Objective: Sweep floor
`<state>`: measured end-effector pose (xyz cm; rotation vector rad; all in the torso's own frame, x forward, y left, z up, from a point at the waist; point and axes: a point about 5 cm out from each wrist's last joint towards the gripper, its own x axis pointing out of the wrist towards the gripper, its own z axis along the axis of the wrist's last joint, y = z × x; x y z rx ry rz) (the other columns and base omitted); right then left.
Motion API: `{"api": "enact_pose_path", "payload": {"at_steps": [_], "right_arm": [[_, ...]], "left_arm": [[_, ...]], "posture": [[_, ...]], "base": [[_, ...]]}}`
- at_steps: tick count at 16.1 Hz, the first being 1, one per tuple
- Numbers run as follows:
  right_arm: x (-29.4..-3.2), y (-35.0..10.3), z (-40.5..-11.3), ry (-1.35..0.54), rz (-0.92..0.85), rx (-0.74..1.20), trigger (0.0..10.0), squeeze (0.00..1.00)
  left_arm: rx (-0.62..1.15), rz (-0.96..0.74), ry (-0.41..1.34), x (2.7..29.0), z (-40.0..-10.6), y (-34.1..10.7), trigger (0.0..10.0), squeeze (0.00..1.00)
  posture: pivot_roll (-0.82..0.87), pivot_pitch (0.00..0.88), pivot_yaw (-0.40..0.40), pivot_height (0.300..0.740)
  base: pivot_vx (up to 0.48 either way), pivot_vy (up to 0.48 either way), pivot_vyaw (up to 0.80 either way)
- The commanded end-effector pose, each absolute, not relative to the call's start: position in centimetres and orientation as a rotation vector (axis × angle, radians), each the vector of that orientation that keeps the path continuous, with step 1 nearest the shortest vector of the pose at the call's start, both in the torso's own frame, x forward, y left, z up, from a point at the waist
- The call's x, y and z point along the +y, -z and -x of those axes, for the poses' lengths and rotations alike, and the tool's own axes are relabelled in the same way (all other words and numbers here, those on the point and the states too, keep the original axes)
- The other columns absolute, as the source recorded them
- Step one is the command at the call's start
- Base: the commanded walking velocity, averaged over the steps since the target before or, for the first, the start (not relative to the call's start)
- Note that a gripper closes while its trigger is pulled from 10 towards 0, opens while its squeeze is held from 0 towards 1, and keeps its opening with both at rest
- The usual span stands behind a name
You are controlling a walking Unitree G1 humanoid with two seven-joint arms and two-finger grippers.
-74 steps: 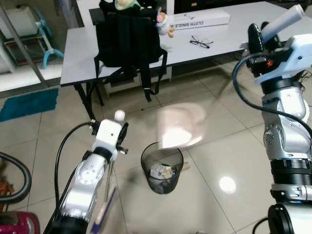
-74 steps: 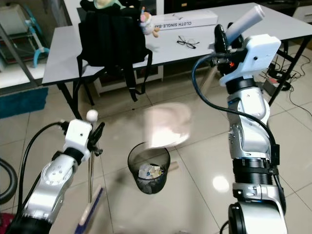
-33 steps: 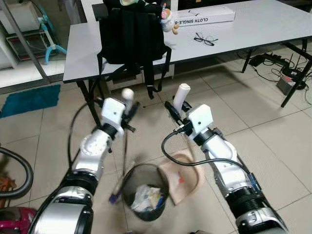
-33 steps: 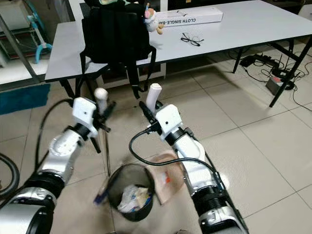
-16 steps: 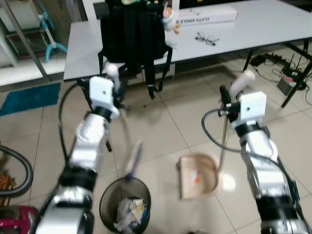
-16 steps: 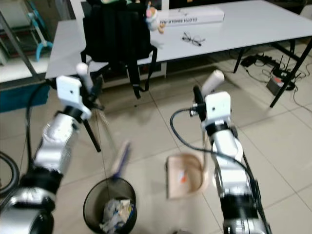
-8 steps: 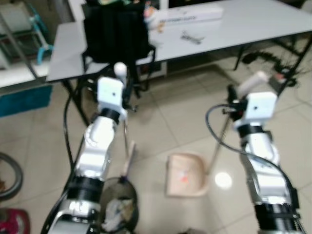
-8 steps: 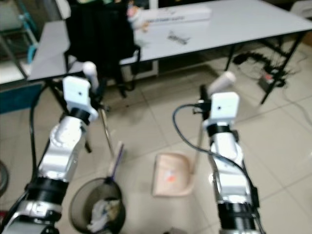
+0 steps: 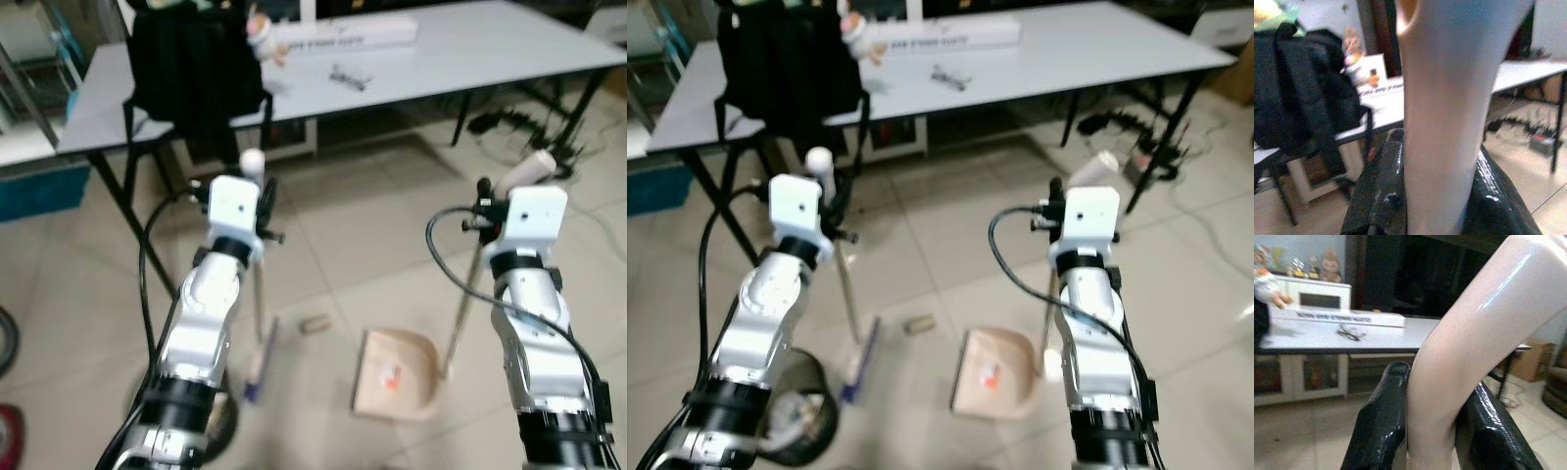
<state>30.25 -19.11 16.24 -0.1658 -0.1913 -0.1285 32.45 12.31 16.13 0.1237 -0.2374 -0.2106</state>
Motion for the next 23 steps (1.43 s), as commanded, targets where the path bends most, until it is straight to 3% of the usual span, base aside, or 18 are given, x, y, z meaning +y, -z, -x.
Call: {"api": "enact_pose_path", "payload": {"at_steps": [1, 9, 23], "right_arm": [[-18.8, -16.0, -30.4, 0.126, 0.156, -0.159, 10.0, 0.00], [-18.0, -14.6, -30.0, 0.135, 0.193, -0.086, 10.0, 0.00], [-17.5, -13.4, -30.1, 0.123, 0.174, -0.025, 10.0, 0.00]], "left_arm": [[-0.256, -0.156, 0.189, 13.1, -32.2, -16.6, 10.0, 0.00], [-0.177, -0.209, 0.177, 14.3, -30.7, -14.2, 10.0, 0.00], [-0.182, -0.215, 0.174, 13.9, -30.7, -14.0, 10.0, 0.00]], "posture": [[-0.12, 0.000, 0.053, 0.740], [-0.12, 0.000, 0.054, 0.740], [-0.12, 0.000, 0.050, 0.740]], "base": [[0.000, -0.480, 0.00], [0.000, 0.000, 0.00], [0.371, 0.000, -0.07]]}}
